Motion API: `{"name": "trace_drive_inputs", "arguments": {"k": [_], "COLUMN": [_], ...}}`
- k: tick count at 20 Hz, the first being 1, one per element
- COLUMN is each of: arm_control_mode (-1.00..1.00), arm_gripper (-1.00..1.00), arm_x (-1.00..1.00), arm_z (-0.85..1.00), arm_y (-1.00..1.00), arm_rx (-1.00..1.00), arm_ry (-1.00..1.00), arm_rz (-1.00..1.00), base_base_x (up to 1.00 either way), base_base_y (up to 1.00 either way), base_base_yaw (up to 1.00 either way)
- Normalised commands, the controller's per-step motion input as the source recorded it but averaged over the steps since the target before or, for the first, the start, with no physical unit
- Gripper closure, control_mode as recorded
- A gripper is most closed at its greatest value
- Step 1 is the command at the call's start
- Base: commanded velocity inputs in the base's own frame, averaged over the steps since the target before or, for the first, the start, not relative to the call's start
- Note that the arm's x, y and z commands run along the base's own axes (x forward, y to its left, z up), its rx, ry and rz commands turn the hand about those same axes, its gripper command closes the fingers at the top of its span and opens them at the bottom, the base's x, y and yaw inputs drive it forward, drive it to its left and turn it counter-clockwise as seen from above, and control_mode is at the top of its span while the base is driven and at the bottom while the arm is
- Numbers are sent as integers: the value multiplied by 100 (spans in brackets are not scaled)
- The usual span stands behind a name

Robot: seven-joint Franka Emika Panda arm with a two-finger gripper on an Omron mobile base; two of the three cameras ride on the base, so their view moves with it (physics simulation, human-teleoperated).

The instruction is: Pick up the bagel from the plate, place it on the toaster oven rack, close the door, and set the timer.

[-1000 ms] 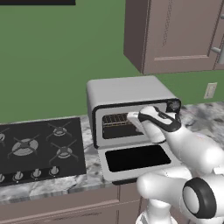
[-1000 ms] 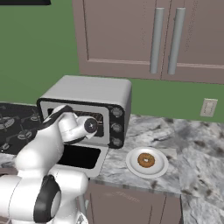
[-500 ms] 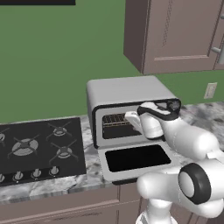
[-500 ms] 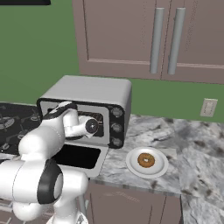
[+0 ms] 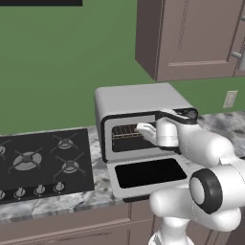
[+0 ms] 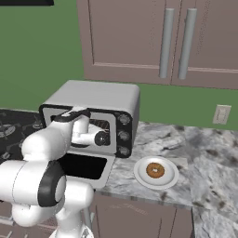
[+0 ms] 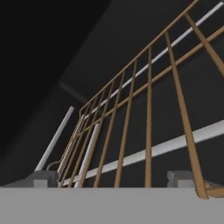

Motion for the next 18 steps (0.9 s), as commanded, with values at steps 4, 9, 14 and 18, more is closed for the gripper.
{"name": "trace_drive_inputs", "arguments": {"k": [4, 9, 14, 18], "arm_control_mode": [-100, -100, -100, -100], "arm_gripper": [100, 100, 100, 100], "arm_x": [15, 4, -35, -55], "arm_z": [-11, -3, 0, 0], "arm_y": [21, 10, 0, 0], "arm_rx": [0, 0, 0, 0], "arm_ry": [0, 0, 3, 3], "arm_rz": [0, 0, 0, 0], "base_base_x": [0, 0, 0, 0], "base_base_y": [0, 0, 0, 0], "base_base_yaw": [0, 0, 0, 0]}}
